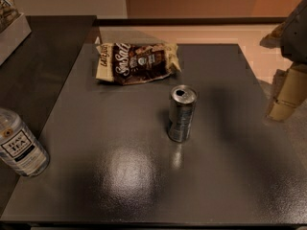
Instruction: Move redbull can near brown chip bag
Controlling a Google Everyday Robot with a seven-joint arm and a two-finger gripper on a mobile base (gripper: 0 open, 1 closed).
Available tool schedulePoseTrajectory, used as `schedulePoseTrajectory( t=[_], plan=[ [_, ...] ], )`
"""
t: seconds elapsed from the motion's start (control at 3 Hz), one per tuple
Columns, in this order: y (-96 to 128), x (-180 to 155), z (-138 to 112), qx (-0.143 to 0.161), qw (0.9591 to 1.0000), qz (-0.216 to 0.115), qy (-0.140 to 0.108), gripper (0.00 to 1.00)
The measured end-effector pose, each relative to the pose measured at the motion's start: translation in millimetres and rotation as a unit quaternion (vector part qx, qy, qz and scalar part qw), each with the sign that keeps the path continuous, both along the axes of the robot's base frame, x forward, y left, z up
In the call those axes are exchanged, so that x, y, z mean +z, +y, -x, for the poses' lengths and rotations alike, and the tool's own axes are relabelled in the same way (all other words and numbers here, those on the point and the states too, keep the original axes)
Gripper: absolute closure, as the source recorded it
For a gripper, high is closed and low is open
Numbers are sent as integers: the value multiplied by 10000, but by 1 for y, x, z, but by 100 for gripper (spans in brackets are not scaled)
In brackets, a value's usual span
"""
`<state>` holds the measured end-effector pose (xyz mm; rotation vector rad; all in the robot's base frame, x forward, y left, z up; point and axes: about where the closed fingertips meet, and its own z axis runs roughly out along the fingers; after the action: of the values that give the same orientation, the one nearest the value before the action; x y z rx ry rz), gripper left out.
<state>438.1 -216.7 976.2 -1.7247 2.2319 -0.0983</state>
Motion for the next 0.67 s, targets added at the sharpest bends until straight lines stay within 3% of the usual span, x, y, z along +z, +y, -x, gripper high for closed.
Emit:
schedulePoseTrajectory(
  t=[0.33,0.67],
  plan=[
    [2,0,-1,26,10000,14,-15,0],
    [18,-15,-4,136,9998,-142,17,0]
  ],
)
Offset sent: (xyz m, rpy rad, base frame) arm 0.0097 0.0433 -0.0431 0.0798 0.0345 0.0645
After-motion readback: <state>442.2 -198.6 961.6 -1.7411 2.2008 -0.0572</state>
